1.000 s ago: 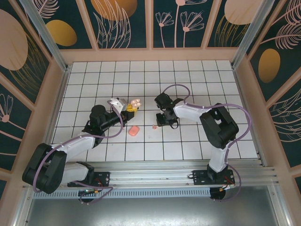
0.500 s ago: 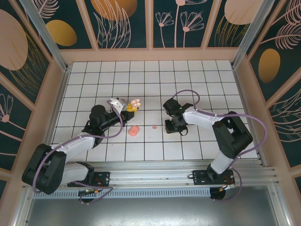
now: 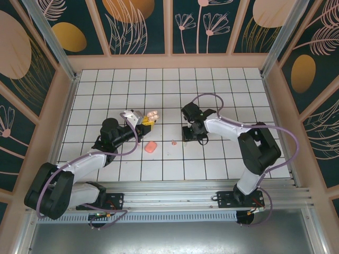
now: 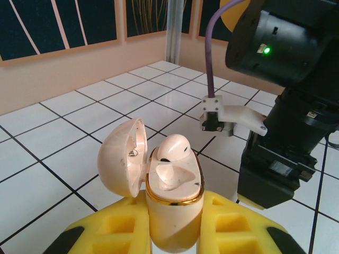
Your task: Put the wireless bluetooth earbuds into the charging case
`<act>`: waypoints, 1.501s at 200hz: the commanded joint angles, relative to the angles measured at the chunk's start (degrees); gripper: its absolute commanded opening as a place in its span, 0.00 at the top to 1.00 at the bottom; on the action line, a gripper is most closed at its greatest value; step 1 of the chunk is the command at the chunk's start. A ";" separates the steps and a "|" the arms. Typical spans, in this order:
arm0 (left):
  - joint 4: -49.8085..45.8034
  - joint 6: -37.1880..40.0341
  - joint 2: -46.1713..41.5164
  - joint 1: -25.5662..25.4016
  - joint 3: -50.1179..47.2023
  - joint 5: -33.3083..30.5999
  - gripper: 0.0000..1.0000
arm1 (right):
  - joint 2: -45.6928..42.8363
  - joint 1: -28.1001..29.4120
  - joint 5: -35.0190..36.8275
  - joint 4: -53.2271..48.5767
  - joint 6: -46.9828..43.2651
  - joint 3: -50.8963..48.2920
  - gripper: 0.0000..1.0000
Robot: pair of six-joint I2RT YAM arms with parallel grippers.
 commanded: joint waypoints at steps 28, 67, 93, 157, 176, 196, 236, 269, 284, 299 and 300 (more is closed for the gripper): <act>0.37 0.27 -0.63 -0.22 1.17 0.13 0.92 | 4.34 1.60 1.71 -2.74 -1.02 3.40 0.63; 0.47 0.12 -0.76 -0.16 0.97 0.10 0.92 | 7.07 2.89 2.81 -3.17 -1.20 5.33 0.63; 0.27 0.27 -1.07 -0.16 0.98 -0.03 0.91 | 8.59 3.11 3.68 -3.24 -1.29 6.04 0.65; 0.04 0.39 -1.46 -0.16 0.71 -0.11 0.92 | 10.15 3.37 2.86 -2.27 -1.20 6.04 0.67; -0.22 0.59 -1.75 -0.16 0.64 -0.22 0.91 | 10.18 3.50 2.85 -2.67 -0.94 5.94 0.67; -0.38 0.77 -1.81 -0.14 0.59 -0.31 0.91 | 9.20 3.77 3.78 -3.30 -0.43 5.80 0.63; -0.62 0.76 -1.90 -0.14 0.47 -0.39 0.91 | 5.17 3.64 5.91 -4.48 3.42 5.15 0.61; -0.71 0.83 -2.40 -0.16 0.25 -0.57 0.91 | 1.30 3.54 5.91 -3.25 8.32 2.71 0.60; -0.71 0.82 -2.52 -0.16 0.23 -0.46 0.91 | 0.04 3.30 6.08 -2.26 10.60 1.23 0.60; -0.71 0.80 -2.56 -0.16 0.11 -0.37 0.91 | -0.49 2.89 5.29 -1.52 11.92 0.31 0.60; -0.75 0.80 -2.58 -0.16 0.11 -0.36 0.91 | -0.54 2.87 5.26 -1.54 11.95 0.29 0.60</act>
